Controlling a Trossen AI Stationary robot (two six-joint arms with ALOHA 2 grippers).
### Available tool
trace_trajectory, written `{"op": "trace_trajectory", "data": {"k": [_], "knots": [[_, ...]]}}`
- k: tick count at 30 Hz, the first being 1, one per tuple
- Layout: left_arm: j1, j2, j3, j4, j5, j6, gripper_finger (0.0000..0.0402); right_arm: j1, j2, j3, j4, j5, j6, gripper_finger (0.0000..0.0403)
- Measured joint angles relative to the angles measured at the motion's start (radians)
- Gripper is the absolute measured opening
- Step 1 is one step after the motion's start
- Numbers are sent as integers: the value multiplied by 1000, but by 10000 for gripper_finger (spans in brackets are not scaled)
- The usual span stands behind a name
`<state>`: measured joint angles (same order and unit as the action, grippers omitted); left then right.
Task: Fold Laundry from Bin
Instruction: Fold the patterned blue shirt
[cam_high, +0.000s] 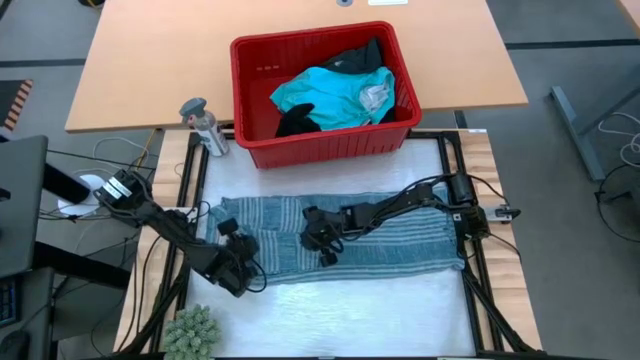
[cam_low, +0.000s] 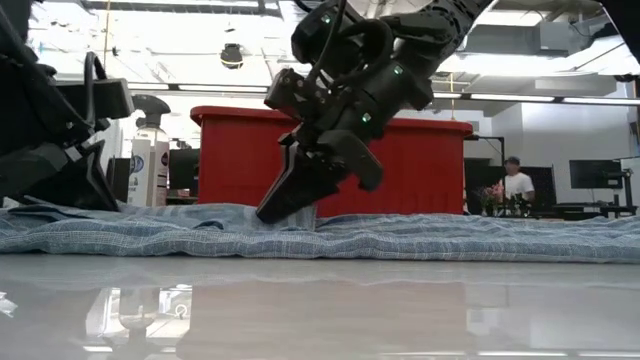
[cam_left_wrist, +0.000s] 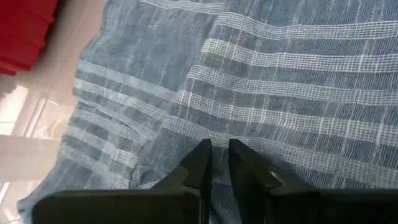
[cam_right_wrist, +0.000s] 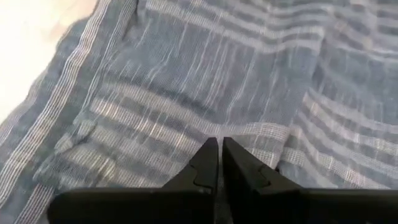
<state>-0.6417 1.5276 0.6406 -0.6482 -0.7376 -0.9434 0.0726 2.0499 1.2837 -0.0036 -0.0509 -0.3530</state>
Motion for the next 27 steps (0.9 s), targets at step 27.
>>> {"op": "trace_trajectory", "data": {"k": [27], "knots": [[-28, -218, -141, 621, -209, 321, 53, 5, -61, 60, -308, 28, -29, 22]]}}
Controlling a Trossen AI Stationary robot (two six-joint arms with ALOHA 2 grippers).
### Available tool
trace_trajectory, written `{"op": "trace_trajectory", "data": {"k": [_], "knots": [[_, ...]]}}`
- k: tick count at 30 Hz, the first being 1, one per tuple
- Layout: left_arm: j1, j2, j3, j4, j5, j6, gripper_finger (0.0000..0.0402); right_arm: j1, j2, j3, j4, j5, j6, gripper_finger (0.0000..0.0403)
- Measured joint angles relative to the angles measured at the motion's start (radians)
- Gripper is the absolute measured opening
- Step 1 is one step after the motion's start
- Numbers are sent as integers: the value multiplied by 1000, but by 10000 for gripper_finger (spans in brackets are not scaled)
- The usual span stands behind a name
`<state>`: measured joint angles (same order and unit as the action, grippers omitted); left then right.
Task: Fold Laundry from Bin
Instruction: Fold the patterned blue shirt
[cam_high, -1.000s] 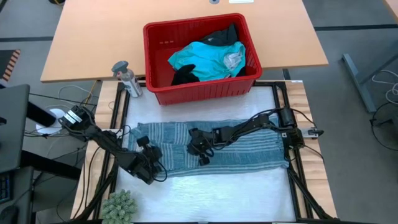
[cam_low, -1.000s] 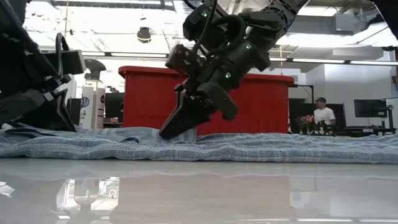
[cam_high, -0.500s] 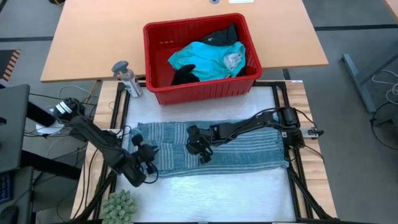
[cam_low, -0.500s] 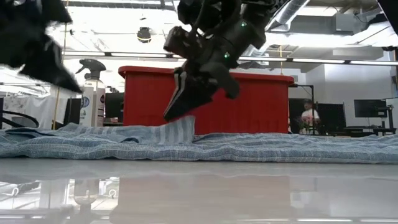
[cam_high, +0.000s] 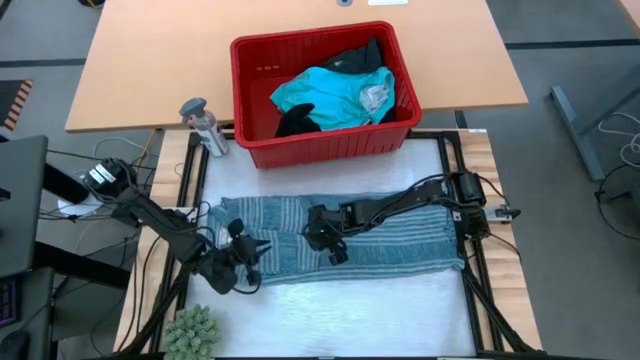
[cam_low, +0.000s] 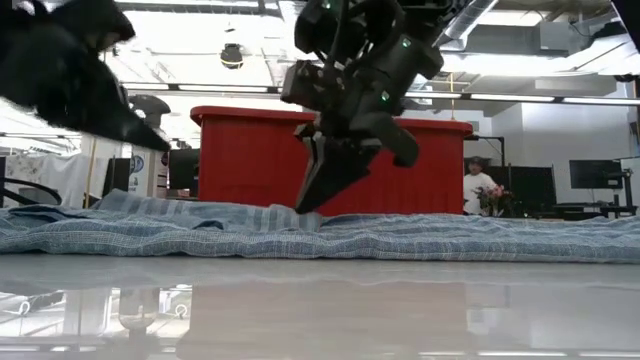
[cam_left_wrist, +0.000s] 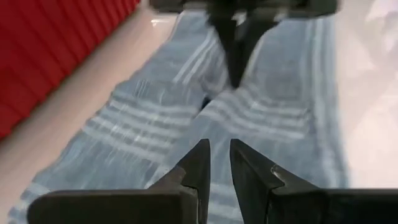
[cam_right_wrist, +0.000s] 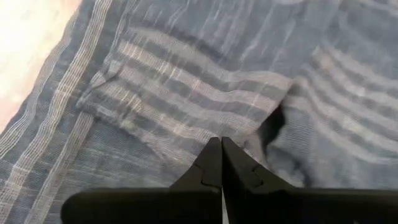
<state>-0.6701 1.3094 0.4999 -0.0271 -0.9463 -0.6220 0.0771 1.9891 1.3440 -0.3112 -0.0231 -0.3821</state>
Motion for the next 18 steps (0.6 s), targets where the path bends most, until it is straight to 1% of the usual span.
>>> {"op": "trace_trajectory", "data": {"k": [7, 11, 13, 18], "knots": [[67, 96, -63, 13, 3, -110, 53, -4, 11, -61, 129, 0, 21, 37], [103, 146, -77, 22, 24, -138, 53, -13, 11, -61, 128, 1, 18, 30], [120, 167, -85, 31, 50, -159, 53, -23, 11, -61, 123, 1, 23, 27], [136, 183, -128, 93, 101, -187, 53, -43, 11, -61, 93, 4, 47, 27]]}}
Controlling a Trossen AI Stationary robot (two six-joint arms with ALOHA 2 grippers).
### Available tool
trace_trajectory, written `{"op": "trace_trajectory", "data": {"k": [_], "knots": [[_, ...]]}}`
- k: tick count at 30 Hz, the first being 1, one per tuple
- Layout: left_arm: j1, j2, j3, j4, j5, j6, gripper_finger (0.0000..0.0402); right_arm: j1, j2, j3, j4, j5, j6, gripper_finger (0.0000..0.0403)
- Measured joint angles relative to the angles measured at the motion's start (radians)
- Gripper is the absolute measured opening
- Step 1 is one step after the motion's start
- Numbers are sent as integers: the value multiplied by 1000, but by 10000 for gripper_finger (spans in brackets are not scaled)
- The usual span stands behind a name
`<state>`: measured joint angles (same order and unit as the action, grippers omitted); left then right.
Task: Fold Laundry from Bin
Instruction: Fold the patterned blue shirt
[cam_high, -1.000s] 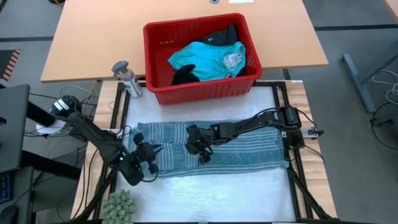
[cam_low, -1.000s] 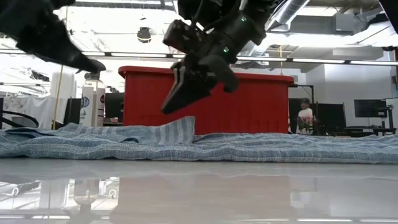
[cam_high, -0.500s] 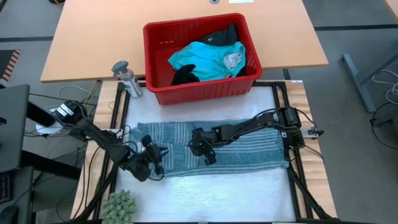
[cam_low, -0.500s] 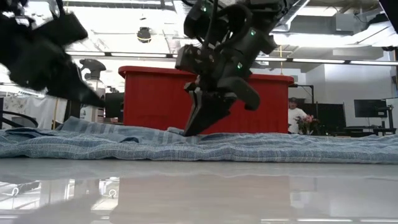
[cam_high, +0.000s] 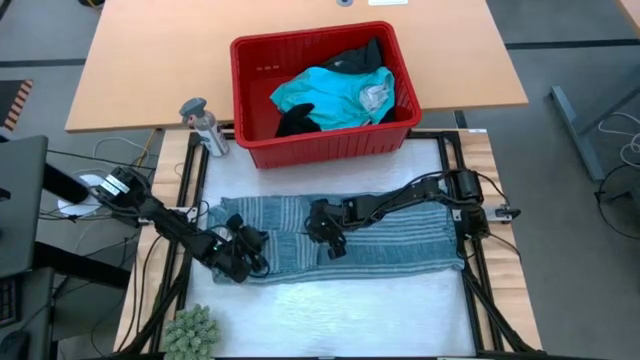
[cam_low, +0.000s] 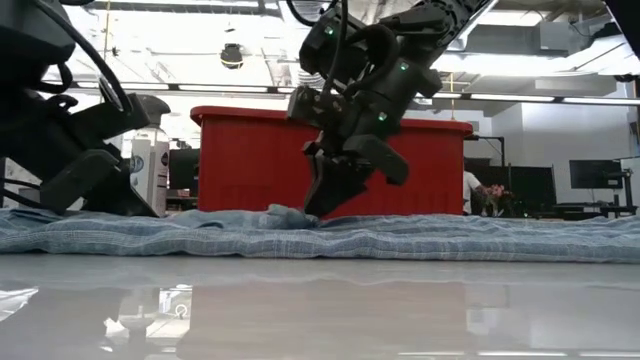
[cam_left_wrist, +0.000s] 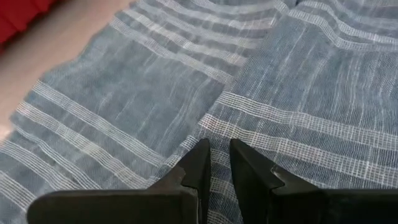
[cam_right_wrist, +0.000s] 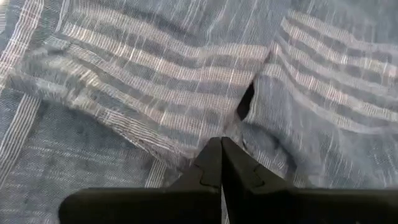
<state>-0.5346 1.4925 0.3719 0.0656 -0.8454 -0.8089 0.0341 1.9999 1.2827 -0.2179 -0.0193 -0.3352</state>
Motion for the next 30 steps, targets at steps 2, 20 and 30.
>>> {"op": "trace_trajectory", "data": {"k": [2, 20, 30], "knots": [[0, 0, -5, 7, -3, 0, 53, -3, 0, 0, -16, 0, 5, 27], [-2, -3, -5, -3, 23, 38, 53, 9, -61, 2, -177, 156, 12, 26], [-3, -6, -2, -80, 95, 111, 53, 77, -212, 2, -374, 159, 59, 24]]}}
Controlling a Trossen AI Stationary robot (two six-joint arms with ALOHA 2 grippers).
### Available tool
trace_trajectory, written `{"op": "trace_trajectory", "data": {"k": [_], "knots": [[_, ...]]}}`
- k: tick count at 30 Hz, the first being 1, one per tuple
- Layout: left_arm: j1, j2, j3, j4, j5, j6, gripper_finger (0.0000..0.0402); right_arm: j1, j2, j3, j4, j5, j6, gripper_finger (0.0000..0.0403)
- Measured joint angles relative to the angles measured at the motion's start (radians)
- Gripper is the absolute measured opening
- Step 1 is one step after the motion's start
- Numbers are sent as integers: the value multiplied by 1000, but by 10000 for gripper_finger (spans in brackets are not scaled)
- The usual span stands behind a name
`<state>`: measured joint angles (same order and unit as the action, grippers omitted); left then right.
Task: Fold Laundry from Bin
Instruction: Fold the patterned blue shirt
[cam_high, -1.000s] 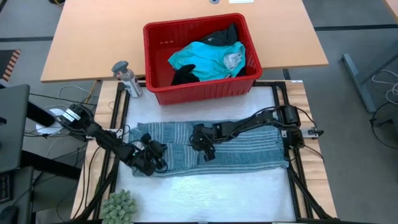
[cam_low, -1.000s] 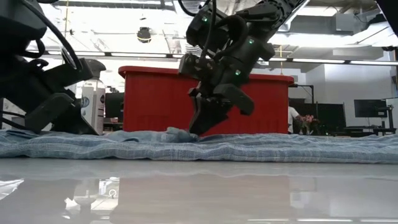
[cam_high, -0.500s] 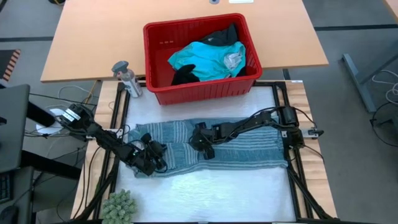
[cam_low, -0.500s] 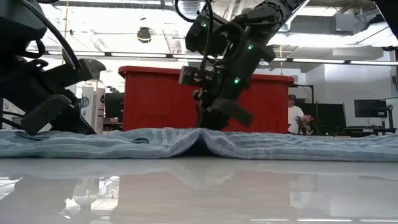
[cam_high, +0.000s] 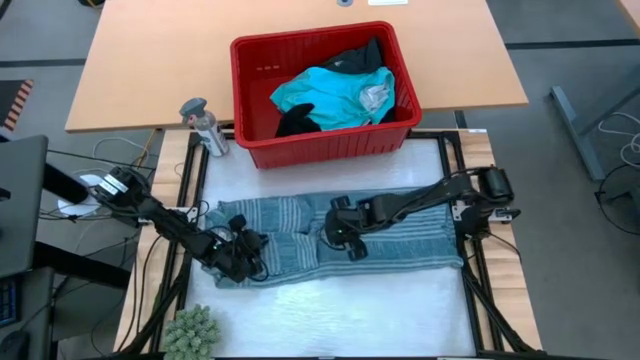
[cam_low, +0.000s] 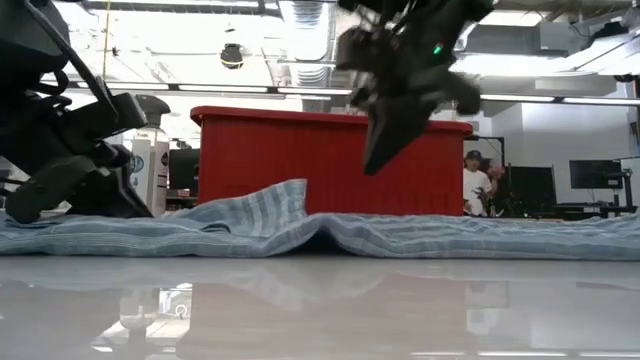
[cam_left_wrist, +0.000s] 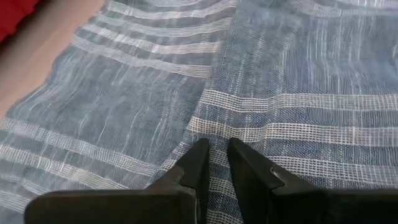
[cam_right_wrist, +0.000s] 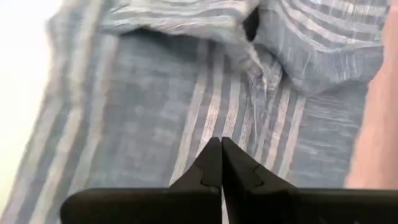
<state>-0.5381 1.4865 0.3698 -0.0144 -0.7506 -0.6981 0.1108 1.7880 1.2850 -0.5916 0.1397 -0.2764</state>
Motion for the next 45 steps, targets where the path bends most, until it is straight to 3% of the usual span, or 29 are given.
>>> {"op": "trace_trajectory", "data": {"k": [7, 15, 18, 21, 27, 31, 34, 37, 40, 45], "knots": [[-19, -77, 10, -77, 14, 5, 53, 21, -170, 0, -163, 155, -13, 27], [-21, -315, 54, -153, 100, 145, 55, -65, -350, 0, -173, 126, -98, 33], [-21, -407, 54, -190, 127, 182, 64, -122, -368, 0, -170, 5, -153, 44], [-14, -513, 54, -189, 121, 118, 78, -184, -355, 0, -102, -207, -136, 50], [14, -819, 55, -60, 245, -275, 107, -263, -265, 0, 179, -690, 212, 52], [-20, -941, 56, 9, 327, -477, 115, -279, -210, 0, 213, -864, 287, 52], [-36, -964, 62, -6, 307, -585, 116, -274, -166, 0, 170, -857, 262, 52], [-44, -944, 78, -58, 407, -685, 112, -236, -106, 0, 116, -859, 376, 51], [-81, -894, 109, -214, 493, -736, 93, -146, -57, -1, 102, -698, 486, 51], [-148, -879, 148, -399, 541, -674, 62, -2, 26, 0, 256, -398, 774, 51]]}}
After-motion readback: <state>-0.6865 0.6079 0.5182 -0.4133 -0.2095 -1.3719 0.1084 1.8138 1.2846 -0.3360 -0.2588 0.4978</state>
